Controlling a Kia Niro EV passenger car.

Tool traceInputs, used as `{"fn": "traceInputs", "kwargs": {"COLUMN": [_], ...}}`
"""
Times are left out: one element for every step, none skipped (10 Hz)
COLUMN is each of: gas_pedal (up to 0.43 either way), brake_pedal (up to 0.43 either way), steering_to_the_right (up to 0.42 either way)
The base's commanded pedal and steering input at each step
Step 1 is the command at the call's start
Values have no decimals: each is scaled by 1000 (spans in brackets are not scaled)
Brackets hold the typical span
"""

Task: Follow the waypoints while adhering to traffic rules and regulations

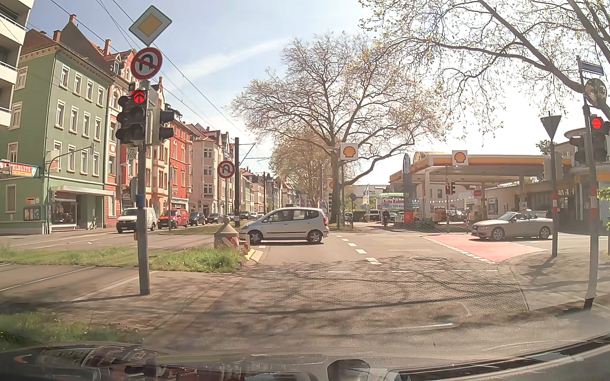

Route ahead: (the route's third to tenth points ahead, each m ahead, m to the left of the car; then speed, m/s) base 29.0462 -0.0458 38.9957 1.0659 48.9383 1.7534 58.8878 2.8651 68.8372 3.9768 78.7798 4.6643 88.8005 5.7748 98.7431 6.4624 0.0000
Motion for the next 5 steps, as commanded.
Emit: {"fn": "traceInputs", "kwargs": {"gas_pedal": [0, 0, 0, 0, 0], "brake_pedal": [220, 226, 226, 226, 226], "steering_to_the_right": [-2, -2, -2, -2, -2]}}
